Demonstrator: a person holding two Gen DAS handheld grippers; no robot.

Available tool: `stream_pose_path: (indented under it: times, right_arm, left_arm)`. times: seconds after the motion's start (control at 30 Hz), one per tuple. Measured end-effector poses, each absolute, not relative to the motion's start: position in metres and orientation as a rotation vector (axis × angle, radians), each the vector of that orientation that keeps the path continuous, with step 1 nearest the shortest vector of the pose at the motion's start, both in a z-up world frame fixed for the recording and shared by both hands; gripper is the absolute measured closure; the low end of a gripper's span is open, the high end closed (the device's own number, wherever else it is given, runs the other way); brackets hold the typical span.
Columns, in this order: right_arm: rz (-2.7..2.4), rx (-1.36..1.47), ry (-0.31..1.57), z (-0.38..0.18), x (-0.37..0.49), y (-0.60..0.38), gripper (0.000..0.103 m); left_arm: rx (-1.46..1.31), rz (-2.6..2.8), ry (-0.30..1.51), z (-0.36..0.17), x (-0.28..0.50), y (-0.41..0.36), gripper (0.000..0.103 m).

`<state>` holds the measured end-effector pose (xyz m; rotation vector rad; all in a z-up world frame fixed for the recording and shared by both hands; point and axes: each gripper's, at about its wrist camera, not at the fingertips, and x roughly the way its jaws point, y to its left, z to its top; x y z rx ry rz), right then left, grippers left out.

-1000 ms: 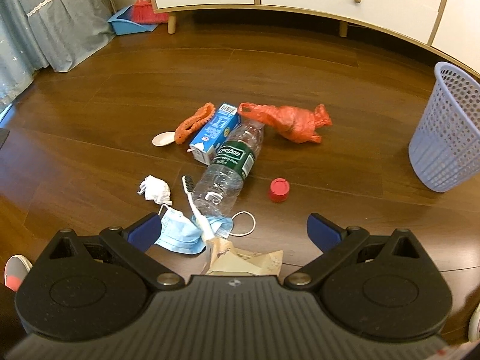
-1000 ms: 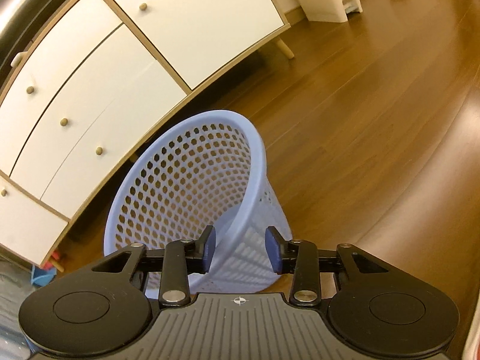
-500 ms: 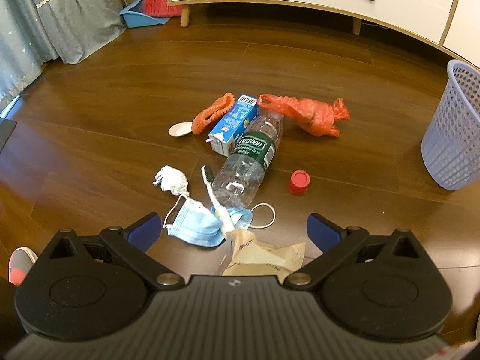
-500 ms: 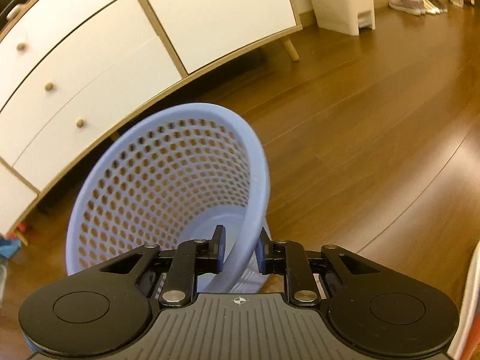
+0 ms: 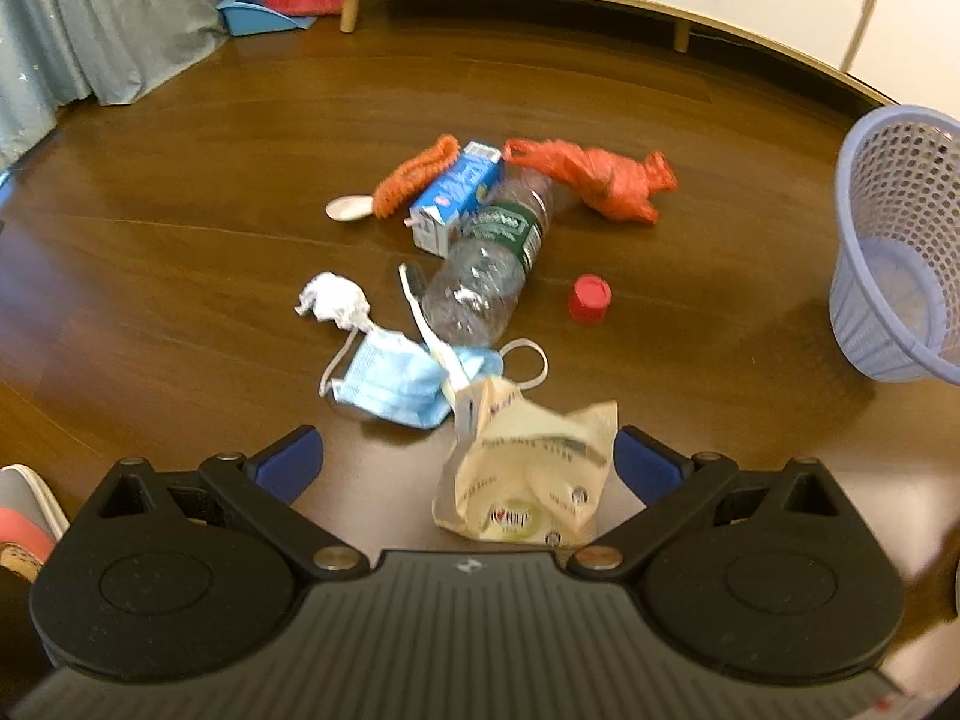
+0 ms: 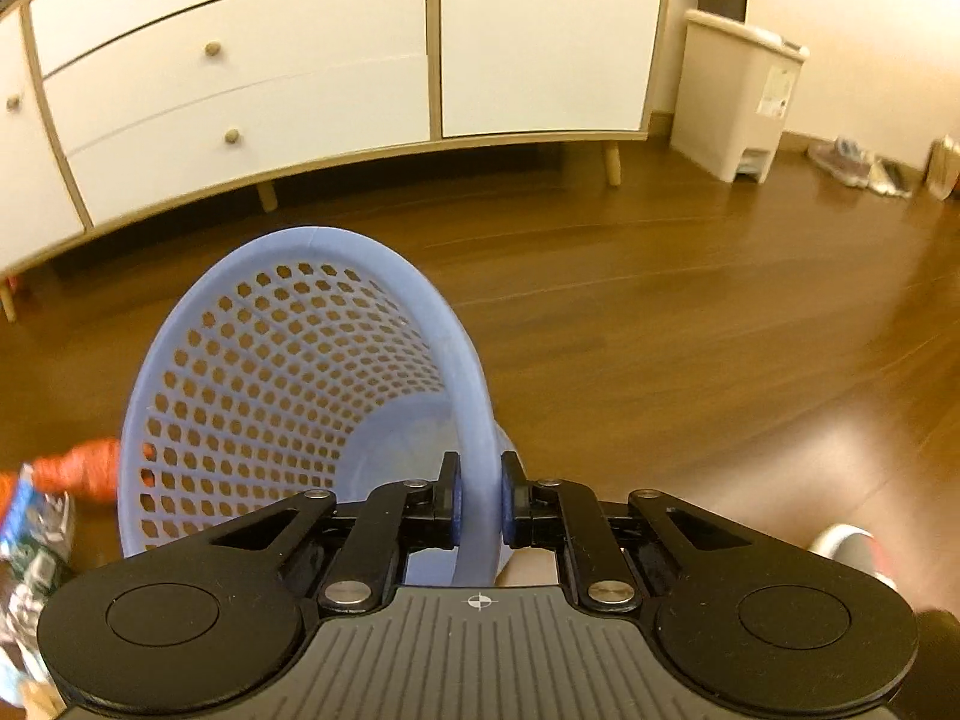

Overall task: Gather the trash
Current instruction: 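Grasp the wastebasket rim with the right tool while the left tool approaches the beige paper packet, then grasp the beige paper packet with the left tool and drop it into the wastebasket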

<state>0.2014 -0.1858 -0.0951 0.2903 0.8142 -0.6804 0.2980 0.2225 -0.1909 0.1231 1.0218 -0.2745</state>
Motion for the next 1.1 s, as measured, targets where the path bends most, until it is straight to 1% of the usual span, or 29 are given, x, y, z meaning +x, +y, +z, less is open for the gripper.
stream_pose_path:
  times: [0.3,0.33,0.47,0.63,0.77,0.87,0.93,1.0,1.03,1.07,1.1]
  right_arm:
    - [-0.722,0.233,0.836,-0.090,0.187,-0.131,0.094]
    - [-0.722,0.226,0.834,-0.091,0.188,-0.126,0.094]
    - [-0.727,0.253,0.819,-0.088,0.193,-0.126,0.094]
    - [-0.737,0.246,0.804,-0.087,0.198,-0.126,0.094]
    - [-0.730,0.231,0.801,-0.088,0.197,-0.126,0.094]
    - [-0.725,0.224,0.800,-0.089,0.197,-0.128,0.094]
    - [-0.722,0.220,0.801,-0.089,0.197,-0.129,0.094]
    - [-0.725,0.222,0.801,-0.089,0.197,-0.129,0.094]
    - [-0.724,0.223,0.800,-0.089,0.197,-0.129,0.094]
    - [-0.723,0.224,0.800,-0.089,0.197,-0.129,0.094]
    - [-0.723,0.223,0.800,-0.089,0.197,-0.129,0.094]
  left_arm:
    - [0.136,-0.361,1.015,-0.224,0.290,0.223,0.003]
    - [0.134,-0.369,1.016,-0.229,0.292,0.223,0.008]
    - [0.138,-0.398,1.034,-0.244,0.300,0.223,0.013]
    - [0.167,-0.426,1.048,-0.262,0.307,0.218,0.025]
    - [0.179,-0.428,1.055,-0.274,0.315,0.213,0.030]
    - [0.187,-0.429,1.066,-0.283,0.323,0.213,0.045]
    - [0.189,-0.429,1.083,-0.288,0.327,0.214,0.061]
    - [0.183,-0.422,1.097,-0.291,0.330,0.216,0.071]
    - [0.174,-0.421,1.102,-0.292,0.331,0.217,0.079]
    - [0.166,-0.422,1.106,-0.292,0.331,0.218,0.084]
    - [0.156,-0.421,1.110,-0.292,0.331,0.219,0.093]
